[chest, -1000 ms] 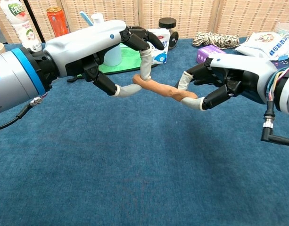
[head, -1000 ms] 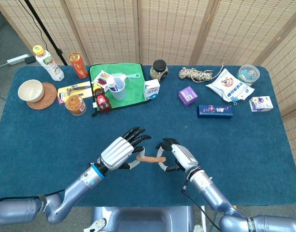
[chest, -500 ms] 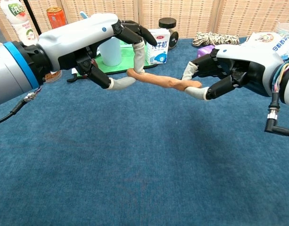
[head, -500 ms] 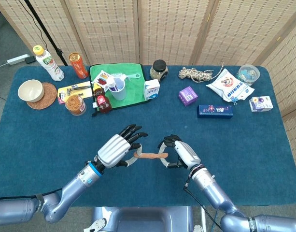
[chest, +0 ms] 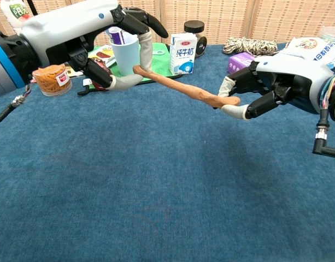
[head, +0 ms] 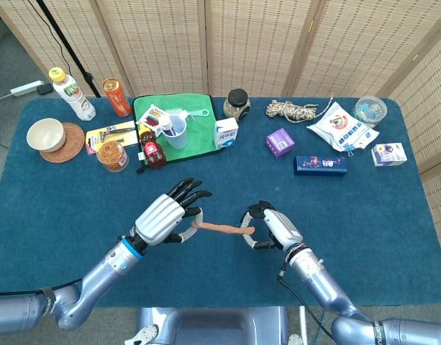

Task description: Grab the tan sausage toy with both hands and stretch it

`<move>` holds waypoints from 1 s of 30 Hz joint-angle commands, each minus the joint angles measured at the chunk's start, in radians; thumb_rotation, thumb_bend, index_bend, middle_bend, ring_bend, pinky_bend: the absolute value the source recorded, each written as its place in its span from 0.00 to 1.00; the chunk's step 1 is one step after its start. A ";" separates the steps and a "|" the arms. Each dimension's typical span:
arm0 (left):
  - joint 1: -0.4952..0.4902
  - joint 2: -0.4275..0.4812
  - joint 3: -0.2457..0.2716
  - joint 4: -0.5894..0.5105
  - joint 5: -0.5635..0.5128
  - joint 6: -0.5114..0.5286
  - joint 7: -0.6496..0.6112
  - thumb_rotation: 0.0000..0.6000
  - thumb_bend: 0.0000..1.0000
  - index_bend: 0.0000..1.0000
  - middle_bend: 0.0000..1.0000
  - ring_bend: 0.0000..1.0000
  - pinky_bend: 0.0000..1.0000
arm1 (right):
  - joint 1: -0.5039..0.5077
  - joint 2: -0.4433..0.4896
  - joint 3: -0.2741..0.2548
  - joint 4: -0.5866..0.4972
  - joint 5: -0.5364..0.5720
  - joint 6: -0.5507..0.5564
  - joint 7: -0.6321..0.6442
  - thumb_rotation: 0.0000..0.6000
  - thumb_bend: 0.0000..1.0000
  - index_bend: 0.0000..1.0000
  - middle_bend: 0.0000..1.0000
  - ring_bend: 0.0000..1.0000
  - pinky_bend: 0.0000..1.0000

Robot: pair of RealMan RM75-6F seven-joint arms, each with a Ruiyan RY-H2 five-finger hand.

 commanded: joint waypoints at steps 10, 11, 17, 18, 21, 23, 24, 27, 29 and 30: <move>0.039 0.095 0.001 -0.004 0.016 0.054 -0.045 1.00 0.52 0.88 0.20 0.02 0.00 | -0.011 0.028 -0.010 0.014 0.004 -0.003 0.003 1.00 0.53 0.78 0.37 0.18 0.02; 0.043 0.104 0.000 -0.003 0.017 0.059 -0.051 1.00 0.52 0.88 0.20 0.02 0.00 | -0.013 0.030 -0.010 0.016 0.005 -0.003 0.005 1.00 0.53 0.78 0.37 0.18 0.02; 0.070 0.158 -0.002 0.008 0.016 0.092 -0.084 1.00 0.52 0.88 0.20 0.02 0.00 | -0.023 0.045 -0.015 0.029 0.003 -0.003 0.016 1.00 0.53 0.78 0.37 0.19 0.02; 0.075 0.167 -0.002 0.011 0.016 0.098 -0.091 1.00 0.52 0.88 0.20 0.02 0.00 | -0.026 0.048 -0.016 0.032 0.001 -0.003 0.018 1.00 0.53 0.78 0.37 0.19 0.02; 0.094 0.198 -0.002 0.025 0.014 0.118 -0.114 1.00 0.52 0.88 0.20 0.02 0.00 | -0.033 0.057 -0.021 0.044 -0.004 -0.005 0.028 1.00 0.53 0.78 0.37 0.19 0.02; 0.107 0.220 -0.002 0.037 0.012 0.131 -0.129 1.00 0.52 0.88 0.20 0.02 0.00 | -0.037 0.062 -0.023 0.051 -0.007 -0.007 0.033 1.00 0.53 0.78 0.37 0.19 0.02; 0.109 0.226 -0.002 0.040 0.013 0.133 -0.136 1.00 0.52 0.88 0.20 0.02 0.00 | -0.038 0.063 -0.024 0.053 -0.009 -0.008 0.036 1.00 0.53 0.78 0.37 0.19 0.02; 0.123 0.250 -0.006 0.057 0.007 0.147 -0.154 1.00 0.52 0.88 0.20 0.02 0.00 | -0.044 0.068 -0.025 0.063 -0.014 -0.007 0.043 1.00 0.53 0.78 0.37 0.19 0.02; 0.130 0.262 -0.008 0.066 0.005 0.154 -0.162 1.00 0.52 0.88 0.20 0.02 0.00 | -0.048 0.072 -0.025 0.066 -0.017 -0.006 0.049 1.00 0.53 0.78 0.37 0.19 0.02; 0.135 0.270 -0.009 0.072 0.004 0.159 -0.167 1.00 0.52 0.88 0.20 0.02 0.00 | -0.051 0.074 -0.025 0.069 -0.018 -0.005 0.053 1.00 0.53 0.78 0.37 0.19 0.02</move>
